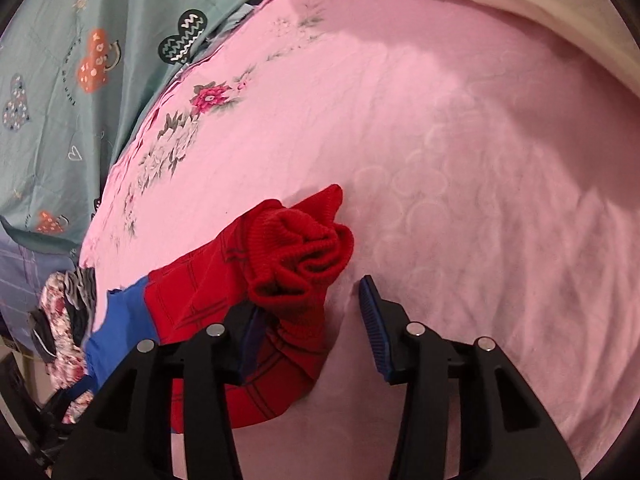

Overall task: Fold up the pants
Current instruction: 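Grasp the red leg cuffs with the right tool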

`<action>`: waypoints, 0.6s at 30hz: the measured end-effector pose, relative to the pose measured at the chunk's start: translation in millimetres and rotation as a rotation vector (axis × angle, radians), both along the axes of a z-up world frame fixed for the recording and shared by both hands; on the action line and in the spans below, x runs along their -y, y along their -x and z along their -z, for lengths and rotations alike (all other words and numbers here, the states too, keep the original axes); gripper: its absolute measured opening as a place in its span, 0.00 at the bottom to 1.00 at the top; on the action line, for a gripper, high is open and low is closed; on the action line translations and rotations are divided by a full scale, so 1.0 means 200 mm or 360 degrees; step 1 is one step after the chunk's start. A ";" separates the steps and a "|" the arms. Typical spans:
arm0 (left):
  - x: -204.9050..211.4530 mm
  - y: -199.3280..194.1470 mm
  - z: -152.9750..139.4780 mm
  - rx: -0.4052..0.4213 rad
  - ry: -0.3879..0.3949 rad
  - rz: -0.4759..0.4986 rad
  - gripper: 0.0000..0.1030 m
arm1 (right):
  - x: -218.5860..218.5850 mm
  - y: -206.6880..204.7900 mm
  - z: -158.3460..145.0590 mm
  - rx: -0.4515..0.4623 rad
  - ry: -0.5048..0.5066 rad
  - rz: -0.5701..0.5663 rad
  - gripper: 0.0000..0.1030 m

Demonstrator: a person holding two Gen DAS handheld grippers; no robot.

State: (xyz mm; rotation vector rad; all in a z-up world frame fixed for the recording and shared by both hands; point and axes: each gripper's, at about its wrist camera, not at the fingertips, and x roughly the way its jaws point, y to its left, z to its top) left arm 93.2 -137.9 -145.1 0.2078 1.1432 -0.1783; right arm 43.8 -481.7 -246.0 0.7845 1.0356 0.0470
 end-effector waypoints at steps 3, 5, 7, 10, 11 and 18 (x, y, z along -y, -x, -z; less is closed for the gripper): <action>0.00 0.00 0.00 -0.0004 0.0000 0.0004 0.96 | -0.01 0.01 -0.02 0.0032 0.0022 -0.0012 0.40; -0.01 -0.01 0.00 -0.0003 -0.0001 0.0003 0.96 | -0.03 0.01 -0.03 0.0074 -0.0023 -0.0012 0.28; -0.02 -0.01 0.00 -0.0008 0.0004 0.0007 0.96 | -0.03 0.02 -0.04 0.0085 -0.0052 0.0020 0.16; -0.03 -0.03 0.01 -0.0022 0.0018 0.0001 0.96 | 0.01 0.05 -0.12 0.0160 -0.0111 0.0099 0.12; -0.04 -0.04 0.03 -0.0032 0.0024 -0.0006 0.96 | 0.03 0.08 -0.19 0.0226 -0.0126 0.0117 0.12; -0.14 -0.10 0.21 -0.0212 0.0011 -0.0082 0.96 | 0.07 0.11 -0.04 0.0041 -0.0081 0.0195 0.11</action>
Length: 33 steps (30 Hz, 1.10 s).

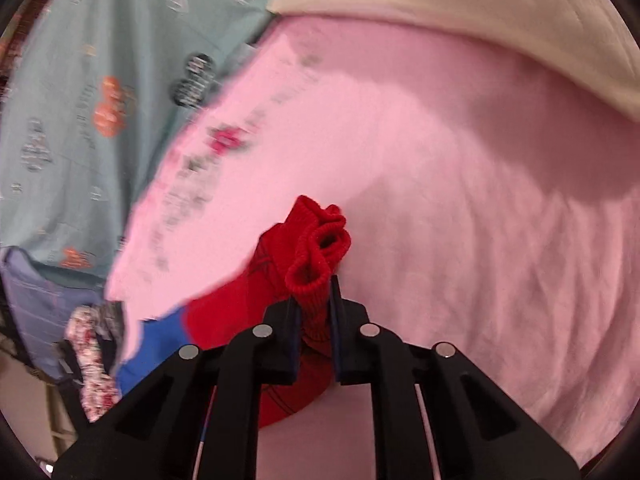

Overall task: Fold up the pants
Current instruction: 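Lift the red cuffs with the right tool and fold them onto the blue waist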

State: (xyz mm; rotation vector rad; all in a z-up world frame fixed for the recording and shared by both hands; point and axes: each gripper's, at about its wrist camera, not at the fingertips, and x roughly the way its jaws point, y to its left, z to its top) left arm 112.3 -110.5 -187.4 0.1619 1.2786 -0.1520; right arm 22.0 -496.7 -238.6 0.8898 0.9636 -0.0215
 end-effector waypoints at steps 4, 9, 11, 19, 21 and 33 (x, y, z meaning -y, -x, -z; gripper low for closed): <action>-0.11 -0.01 -0.10 0.0134 0.0009 -0.0065 0.96 | -0.07 0.00 -0.21 0.0121 0.0158 -0.0029 0.11; -0.31 -0.02 -0.20 0.0239 0.0015 -0.0210 0.96 | -0.50 -0.05 -0.68 0.0466 0.0783 -0.0362 0.11; -0.40 -0.01 -0.22 0.0254 0.0039 -0.0276 0.96 | -0.77 -0.06 -0.77 0.0637 0.1070 -0.0537 0.10; -0.74 0.12 -0.18 0.0223 0.0077 -0.0511 0.96 | -1.70 0.04 -0.46 0.0869 0.1757 -0.1465 0.10; -0.81 0.16 -0.17 0.0207 0.0086 -0.0563 0.96 | -1.82 0.08 -0.30 0.0830 0.1803 -0.1694 0.10; -0.82 0.16 -0.22 0.0288 0.0139 -0.0512 0.96 | -1.57 -0.02 -0.51 0.0559 0.0898 -0.1600 0.25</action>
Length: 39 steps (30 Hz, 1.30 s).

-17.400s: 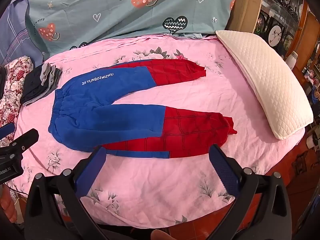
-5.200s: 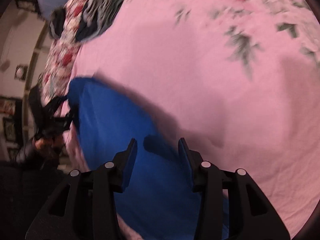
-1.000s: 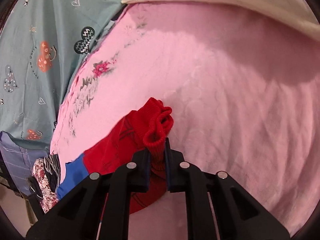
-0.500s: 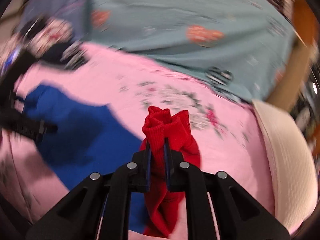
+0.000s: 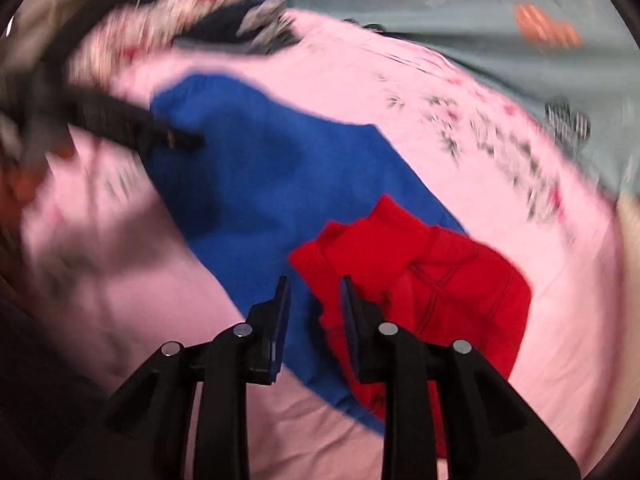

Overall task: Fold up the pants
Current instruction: 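Lift the red cuffs with the right tool and fold them onto the blue waist, then release the red legs with the right tool and withdraw it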

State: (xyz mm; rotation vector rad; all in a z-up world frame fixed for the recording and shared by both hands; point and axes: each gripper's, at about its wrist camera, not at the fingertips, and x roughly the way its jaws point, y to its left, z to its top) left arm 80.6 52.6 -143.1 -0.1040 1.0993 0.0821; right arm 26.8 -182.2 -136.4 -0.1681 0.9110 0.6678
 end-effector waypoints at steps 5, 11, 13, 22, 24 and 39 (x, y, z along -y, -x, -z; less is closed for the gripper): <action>0.30 -0.10 -0.13 0.0124 0.0265 0.0377 0.73 | 0.42 -0.16 0.03 -0.0254 -0.0328 0.0557 0.25; 0.75 -0.19 -0.05 0.0049 0.0361 0.0839 0.36 | 0.51 -0.18 0.28 -0.0387 -0.0226 0.0652 0.23; 0.84 -0.21 0.08 -0.0062 0.0284 0.0884 0.36 | 0.50 -0.18 0.27 -0.0376 -0.0208 0.0636 0.25; 0.86 -0.20 0.18 -0.0037 0.0174 0.0902 0.36 | 0.52 -0.27 0.11 -0.0330 -0.0303 0.0582 0.27; 0.87 -0.20 0.18 -0.0025 0.0170 0.0899 0.36 | 0.51 -0.34 0.08 -0.0324 -0.0342 0.0584 0.27; 0.82 -0.13 0.08 0.0010 0.0166 0.0878 0.52 | 0.48 -0.40 0.02 -0.0333 -0.0308 0.0554 0.30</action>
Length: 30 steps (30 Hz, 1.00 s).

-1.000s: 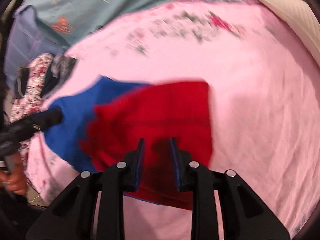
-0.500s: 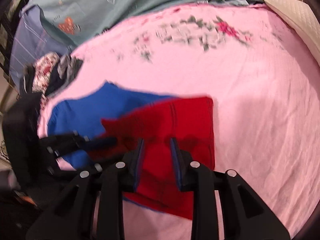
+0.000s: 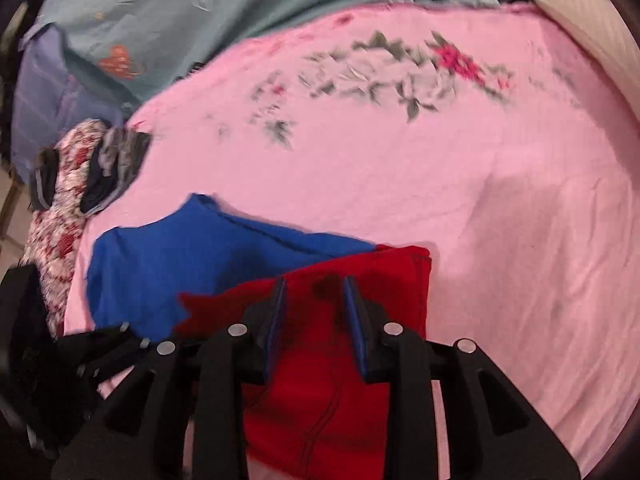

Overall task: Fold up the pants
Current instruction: 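Release the red legs with the right tool and withdraw it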

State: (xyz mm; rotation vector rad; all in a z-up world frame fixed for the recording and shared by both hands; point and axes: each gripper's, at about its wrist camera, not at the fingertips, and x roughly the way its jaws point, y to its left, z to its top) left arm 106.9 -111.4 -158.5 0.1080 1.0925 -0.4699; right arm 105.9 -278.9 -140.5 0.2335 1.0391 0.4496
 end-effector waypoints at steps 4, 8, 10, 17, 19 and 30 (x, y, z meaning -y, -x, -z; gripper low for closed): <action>-0.03 0.00 -0.12 0.0100 0.0008 -0.0075 0.74 | -0.01 0.19 0.02 0.0017 0.0100 -0.0085 0.39; 0.02 -0.07 -0.06 0.0079 -0.0104 -0.0089 0.82 | -0.03 0.30 0.23 -0.0051 0.0238 -0.0073 0.47; 0.05 -0.12 0.11 -0.0064 -0.0321 -0.0115 0.87 | -0.07 0.33 0.23 0.0033 0.0300 -0.0113 0.53; -0.08 -0.14 0.06 -0.0128 -0.0099 -0.0224 0.94 | -0.08 0.37 0.19 0.0071 0.0332 -0.0092 0.54; -0.14 -0.09 -0.04 -0.0016 -0.0088 -0.0259 0.93 | -0.05 0.37 0.15 0.0061 0.0280 -0.0048 0.54; -1.02 0.05 -0.20 0.0070 -0.0128 -0.0992 0.93 | -0.42 0.40 -0.02 0.0256 0.0401 -0.0336 0.54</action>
